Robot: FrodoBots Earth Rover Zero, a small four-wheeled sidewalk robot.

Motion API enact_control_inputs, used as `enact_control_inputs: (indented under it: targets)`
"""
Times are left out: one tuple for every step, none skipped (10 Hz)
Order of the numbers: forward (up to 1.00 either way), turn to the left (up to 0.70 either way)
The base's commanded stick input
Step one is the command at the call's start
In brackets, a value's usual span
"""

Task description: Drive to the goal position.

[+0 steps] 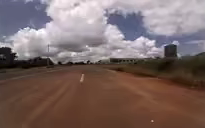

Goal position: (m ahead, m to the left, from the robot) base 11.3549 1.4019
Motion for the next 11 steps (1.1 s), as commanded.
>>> enact_control_inputs:
  targets:
    - [0.7,0.0]
    - [0.7,0.0]
    - [0.7,0.0]
    - [0.7,0.0]
    - [0.7,0.0]
    - [0.7,0.0]
    - [0.7,0.0]
    - [0.7,0.0]
    - [0.7,0.0]
    - [0.7,0.0]
    - [0.7,0.0]
